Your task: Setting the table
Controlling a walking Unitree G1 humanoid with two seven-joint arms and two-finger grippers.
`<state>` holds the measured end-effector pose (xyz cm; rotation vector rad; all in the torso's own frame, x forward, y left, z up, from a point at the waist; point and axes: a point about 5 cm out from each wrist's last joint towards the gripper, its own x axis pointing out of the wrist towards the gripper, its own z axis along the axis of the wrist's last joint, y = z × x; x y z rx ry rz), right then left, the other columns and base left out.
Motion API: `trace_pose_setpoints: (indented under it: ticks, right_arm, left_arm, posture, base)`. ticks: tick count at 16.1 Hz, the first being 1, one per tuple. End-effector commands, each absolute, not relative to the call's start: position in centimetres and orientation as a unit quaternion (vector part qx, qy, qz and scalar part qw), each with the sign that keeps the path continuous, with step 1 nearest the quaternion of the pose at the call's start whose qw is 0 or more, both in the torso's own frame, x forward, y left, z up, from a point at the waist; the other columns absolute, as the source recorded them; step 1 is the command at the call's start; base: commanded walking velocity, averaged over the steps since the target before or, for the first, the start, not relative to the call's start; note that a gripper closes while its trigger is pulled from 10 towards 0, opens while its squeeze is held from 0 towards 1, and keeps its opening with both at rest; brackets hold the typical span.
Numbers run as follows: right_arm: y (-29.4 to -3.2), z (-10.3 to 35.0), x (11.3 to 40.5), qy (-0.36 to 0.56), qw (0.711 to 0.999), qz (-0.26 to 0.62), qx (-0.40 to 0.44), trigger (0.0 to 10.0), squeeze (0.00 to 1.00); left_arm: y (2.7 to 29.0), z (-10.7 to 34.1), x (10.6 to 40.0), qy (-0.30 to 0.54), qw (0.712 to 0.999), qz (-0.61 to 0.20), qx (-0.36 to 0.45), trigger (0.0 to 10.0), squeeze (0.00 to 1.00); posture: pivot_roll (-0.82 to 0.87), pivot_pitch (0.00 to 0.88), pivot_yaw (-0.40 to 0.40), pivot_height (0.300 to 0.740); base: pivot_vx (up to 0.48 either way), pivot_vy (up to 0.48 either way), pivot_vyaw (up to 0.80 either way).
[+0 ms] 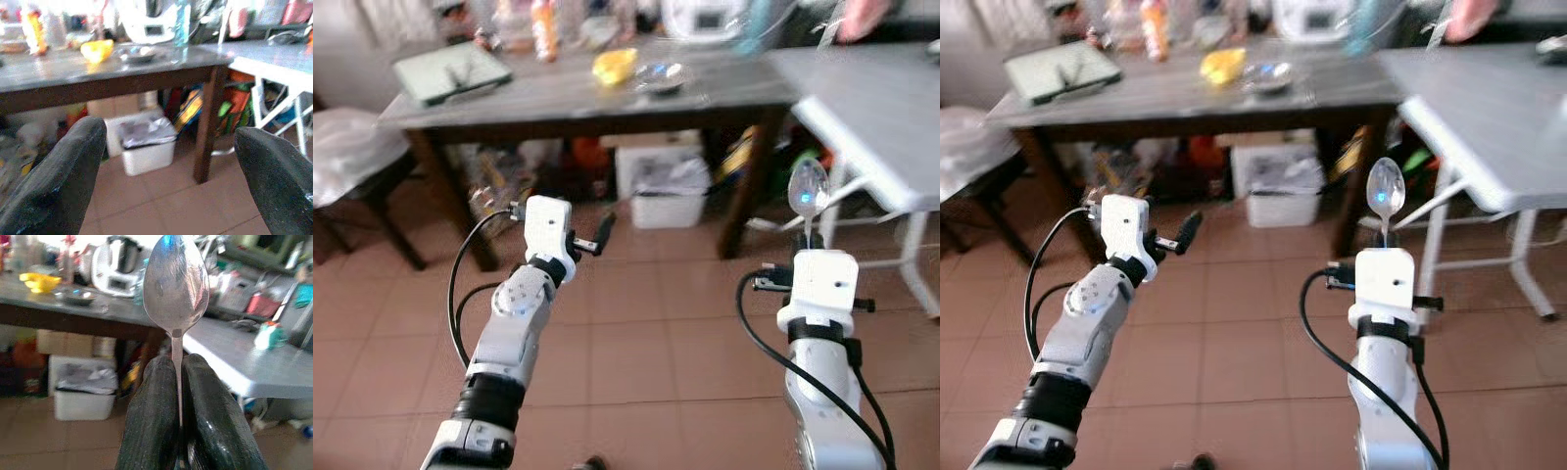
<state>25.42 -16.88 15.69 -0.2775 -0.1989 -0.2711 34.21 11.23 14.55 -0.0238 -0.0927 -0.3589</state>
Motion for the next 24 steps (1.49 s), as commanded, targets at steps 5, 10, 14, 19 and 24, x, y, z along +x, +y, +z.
trace_pose_setpoints:
  ticks: [5,10,14,19,24]
  right_arm:
    - [-16.83,15.88,25.43,-0.104,0.976,-0.137,-0.134,10.0,0.0]
    - [-16.82,15.8,25.3,-0.102,0.976,-0.136,-0.138,10.0,0.0]
    - [-16.74,15.77,25.25,-0.103,0.976,-0.135,-0.14,10.0,0.0]
    - [-16.88,15.81,25.29,-0.104,0.975,-0.135,-0.141,10.0,0.0]
    - [-16.91,15.9,25.24,-0.105,0.975,-0.133,-0.144,10.0,0.0]
  left_arm:
    - [11.52,14.65,34.08,-0.045,0.983,-0.177,-0.017,10.0,0.0]
    - [11.9,14.53,34.05,-0.045,0.983,-0.178,-0.006,10.0,0.0]
    - [11.76,14.55,33.95,-0.044,0.982,-0.185,-0.009,10.0,0.0]
    - [11.44,14.51,33.91,-0.044,0.981,-0.191,-0.01,10.0,0.0]
    - [11.35,14.41,33.92,-0.043,0.98,-0.193,-0.01,10.0,0.0]
  posture:
    - [0.13,0.066,0.017,0.74]
    - [0.12,0.071,0.014,0.74]
    - [0.12,0.074,0.014,0.74]
    - [0.12,0.069,0.015,0.74]
    - [0.11,0.064,0.013,0.74]
  base:
    - [0.0,-0.219,0.0]
    - [0.059,0.0,0.0]
    - [0.445,0.0,0.0]
    - [0.48,0.0,0.0]
    - [0.48,0.0,0.0]
